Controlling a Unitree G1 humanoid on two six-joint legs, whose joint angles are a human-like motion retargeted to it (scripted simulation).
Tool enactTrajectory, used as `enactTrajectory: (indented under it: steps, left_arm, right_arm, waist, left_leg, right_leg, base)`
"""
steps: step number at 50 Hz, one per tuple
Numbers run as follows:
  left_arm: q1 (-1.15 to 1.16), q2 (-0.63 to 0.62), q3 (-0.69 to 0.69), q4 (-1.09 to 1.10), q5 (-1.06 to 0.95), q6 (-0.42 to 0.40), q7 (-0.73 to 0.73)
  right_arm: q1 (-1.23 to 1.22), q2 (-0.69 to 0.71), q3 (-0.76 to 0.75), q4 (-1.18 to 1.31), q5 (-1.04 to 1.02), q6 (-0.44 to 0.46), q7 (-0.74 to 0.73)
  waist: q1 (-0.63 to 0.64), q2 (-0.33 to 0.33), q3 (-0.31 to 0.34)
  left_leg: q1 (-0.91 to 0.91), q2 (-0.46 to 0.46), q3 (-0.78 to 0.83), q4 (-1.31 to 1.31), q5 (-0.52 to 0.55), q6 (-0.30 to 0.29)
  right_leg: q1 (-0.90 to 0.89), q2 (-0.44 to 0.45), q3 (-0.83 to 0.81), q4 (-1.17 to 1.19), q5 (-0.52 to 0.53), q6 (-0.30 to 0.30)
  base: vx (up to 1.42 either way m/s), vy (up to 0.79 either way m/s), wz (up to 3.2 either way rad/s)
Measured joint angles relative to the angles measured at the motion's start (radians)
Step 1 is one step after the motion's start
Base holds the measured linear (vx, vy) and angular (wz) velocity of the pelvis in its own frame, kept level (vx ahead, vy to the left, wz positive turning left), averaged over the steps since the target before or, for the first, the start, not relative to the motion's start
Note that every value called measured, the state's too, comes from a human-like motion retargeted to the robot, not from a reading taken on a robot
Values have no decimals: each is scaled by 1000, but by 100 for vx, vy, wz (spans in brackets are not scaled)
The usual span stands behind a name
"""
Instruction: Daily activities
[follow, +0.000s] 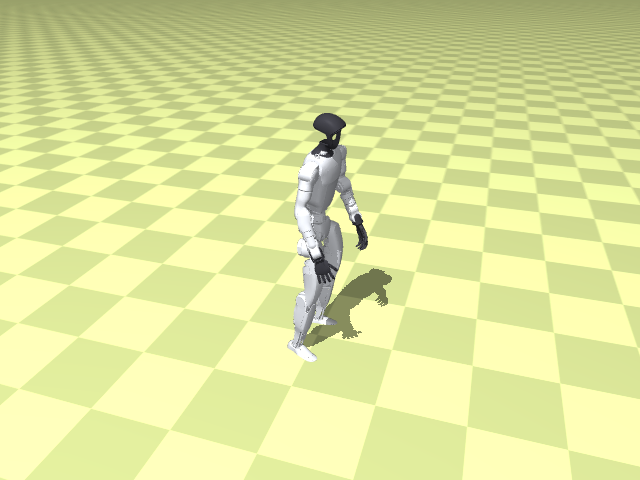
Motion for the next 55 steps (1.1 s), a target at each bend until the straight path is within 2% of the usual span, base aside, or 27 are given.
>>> enactTrajectory:
  steps: [55]
  left_arm:
    - [-11, -15, -10, -5, 1, -14, 32]
  right_arm:
    - [30, 10, 30, 85, 36, -11, -19]
  waist:
    - [50, -22, -14]
  left_leg:
    - [-11, -6, -30, 48, -38, 10]
  right_leg:
    - [48, -2, -25, -27, 30, -4]
  base:
    - [0, 0, 0]
